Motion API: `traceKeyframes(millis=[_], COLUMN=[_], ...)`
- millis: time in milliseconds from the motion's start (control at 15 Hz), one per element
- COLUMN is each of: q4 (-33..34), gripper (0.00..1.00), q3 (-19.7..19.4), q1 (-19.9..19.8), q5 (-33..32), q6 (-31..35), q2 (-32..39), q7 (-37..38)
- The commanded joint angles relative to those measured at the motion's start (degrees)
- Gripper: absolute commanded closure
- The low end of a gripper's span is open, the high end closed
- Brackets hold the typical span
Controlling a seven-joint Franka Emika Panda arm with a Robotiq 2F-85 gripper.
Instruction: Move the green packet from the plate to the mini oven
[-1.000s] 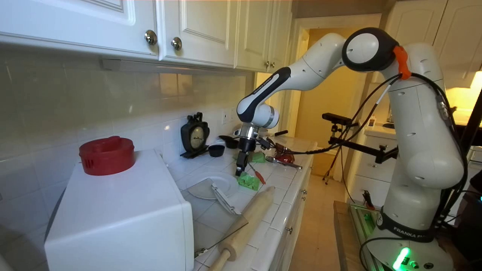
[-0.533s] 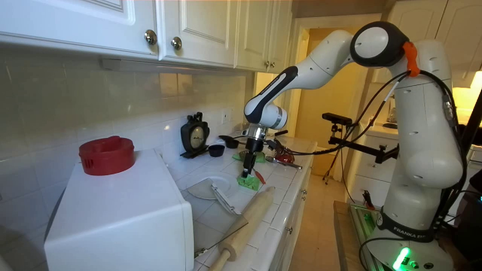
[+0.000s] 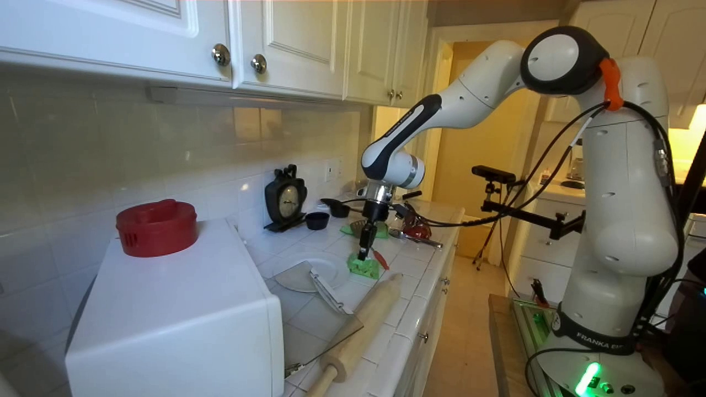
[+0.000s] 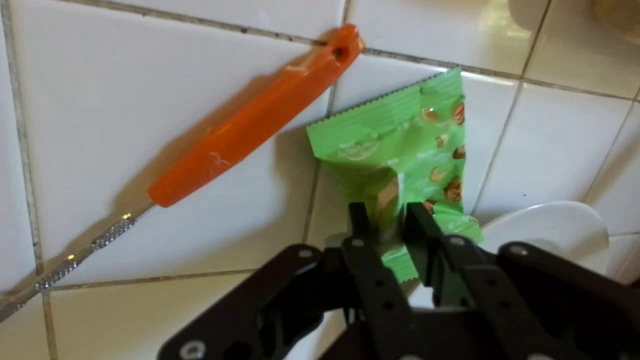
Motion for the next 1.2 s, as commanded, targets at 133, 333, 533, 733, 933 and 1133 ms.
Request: traceKeyframes(millis=[133, 333, 533, 733, 933, 1133], q4=[-1.44, -2.46, -5.73, -10.99, -16.12, -20.83], gripper=[1.0, 1.0, 0.99, 0.99, 0.99, 0.99], q3=[-0.25, -0.28, -0.4, -0.81, -1.2, -1.45], q1=[0.78, 0.94, 0.99, 1.94, 3.67, 6.26], q5=[0.63, 0.76, 1.95, 2.84, 4.76, 9.04], q6=[1.37, 1.34, 1.92, 4.67, 9.75, 16.73], q2=[-1.25, -2.62, -6.41, -11.99, -17.15, -21.99], q7=[0.2, 0.76, 1.18, 2.8, 4.97, 5.41])
